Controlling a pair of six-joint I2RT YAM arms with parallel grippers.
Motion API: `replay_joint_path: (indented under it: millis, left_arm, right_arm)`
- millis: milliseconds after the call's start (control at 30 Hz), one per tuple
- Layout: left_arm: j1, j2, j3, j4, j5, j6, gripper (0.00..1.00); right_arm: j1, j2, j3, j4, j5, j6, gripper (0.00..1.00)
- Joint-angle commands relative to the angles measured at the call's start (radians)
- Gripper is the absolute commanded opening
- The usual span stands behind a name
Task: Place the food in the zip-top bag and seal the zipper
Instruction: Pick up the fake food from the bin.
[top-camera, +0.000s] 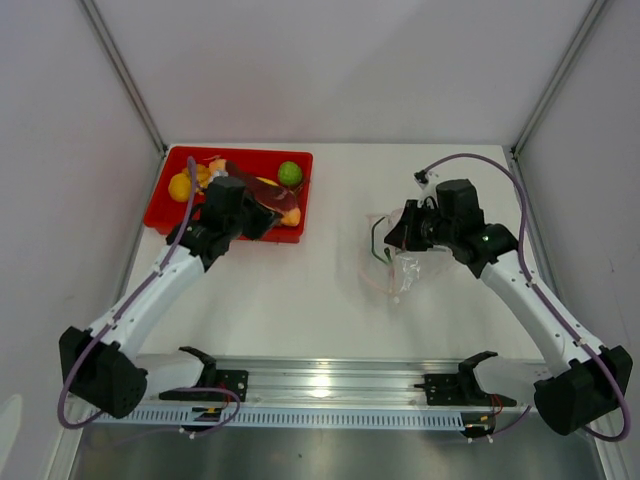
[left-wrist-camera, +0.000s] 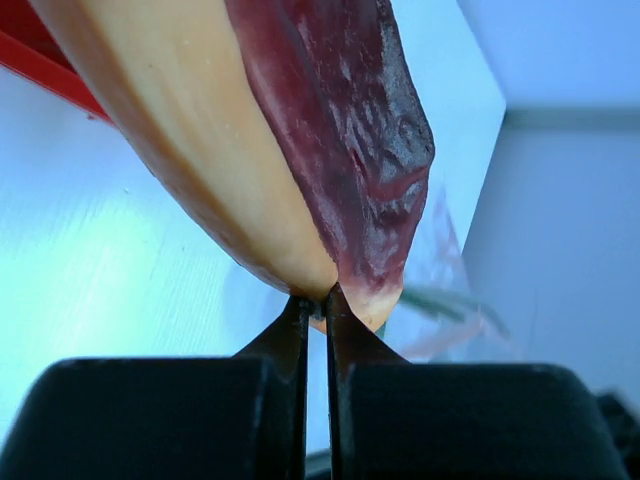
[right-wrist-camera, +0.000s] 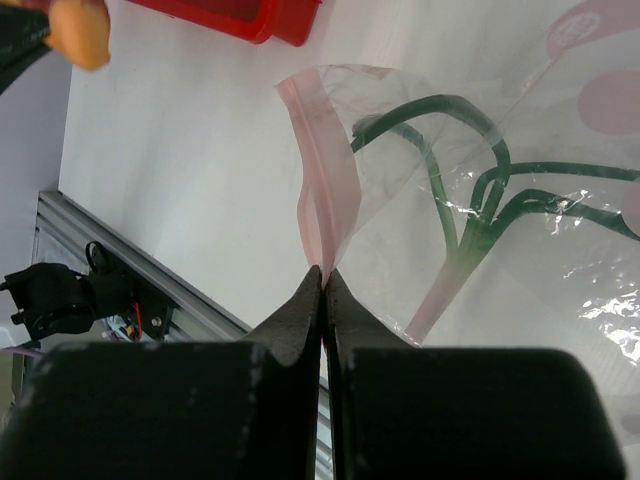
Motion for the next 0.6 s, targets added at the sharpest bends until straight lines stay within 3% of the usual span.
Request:
replay_joint_path:
  millis: [0, 233, 400, 567]
  left_arm:
    - [-0.078, -0.122, -0.017, 0.019, 0.093, 0.274, 0.01]
    - [-0.258, -0.295, -0.053, -0.169, 0.200, 0.449, 0.01]
    - [-0.406, -0.417, -0.183, -0.182, 0.294, 0.448, 0.01]
    - [-0.596, -0.438, -0.246, -0.199, 0.325, 0.376, 0.01]
  right_arm:
    - [-0.005, 0.002, 0.060, -0.018, 0.008, -0.021, 0.00]
    - [-0.005, 0.019, 0.081, -0.026, -0.001, -0.068, 0.00]
    - [0.001, 0.037, 0.093, -0.037, 0.013, -0.107, 0.00]
    - [0.024, 0.054, 0.129, -0.052, 0.049, -0.168, 0.00]
